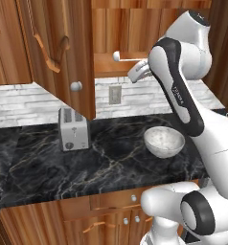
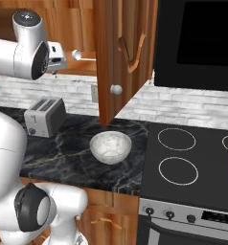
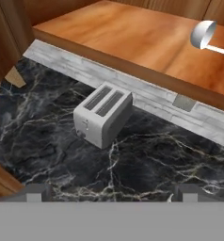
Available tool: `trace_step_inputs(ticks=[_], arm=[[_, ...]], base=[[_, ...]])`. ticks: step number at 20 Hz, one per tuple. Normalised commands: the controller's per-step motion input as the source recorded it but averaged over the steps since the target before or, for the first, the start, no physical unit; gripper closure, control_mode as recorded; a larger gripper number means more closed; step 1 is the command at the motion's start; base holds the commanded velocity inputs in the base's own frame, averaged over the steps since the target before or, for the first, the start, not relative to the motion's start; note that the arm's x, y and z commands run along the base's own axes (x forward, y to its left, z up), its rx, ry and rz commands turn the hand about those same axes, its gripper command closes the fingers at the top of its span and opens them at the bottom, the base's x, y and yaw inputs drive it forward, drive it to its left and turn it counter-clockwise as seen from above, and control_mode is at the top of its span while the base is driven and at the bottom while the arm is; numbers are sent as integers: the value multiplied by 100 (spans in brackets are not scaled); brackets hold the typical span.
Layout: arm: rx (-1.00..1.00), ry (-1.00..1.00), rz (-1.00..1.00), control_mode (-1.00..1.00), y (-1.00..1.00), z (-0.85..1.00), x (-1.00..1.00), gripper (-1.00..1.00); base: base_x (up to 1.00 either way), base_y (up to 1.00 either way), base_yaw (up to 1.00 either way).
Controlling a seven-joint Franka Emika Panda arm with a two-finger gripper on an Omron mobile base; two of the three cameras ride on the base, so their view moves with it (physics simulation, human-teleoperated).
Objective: Open the cabinet and move the ladle to the pot. Then close the cabinet.
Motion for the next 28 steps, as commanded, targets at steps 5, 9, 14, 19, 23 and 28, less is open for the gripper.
trace_step_inputs(ticks=[5, 9, 14, 19, 23, 28], arm=[[0, -18, -12, -100, -1, 0, 19, -100], [0, -17, -12, -100, 0, 0, 16, -100], [0, -1, -12, -100, -1, 0, 23, -100], [0, -10, -11, -100, 0, 0, 23, -100], [0, -3, -10, -100, 0, 0, 23, -100], [0, 0, -8, -100, 0, 0, 30, -100]], base=[[0, 0, 0], [0, 0, 0], [0, 0, 0], [0, 0, 0], [0, 0, 0], [0, 0, 0]])
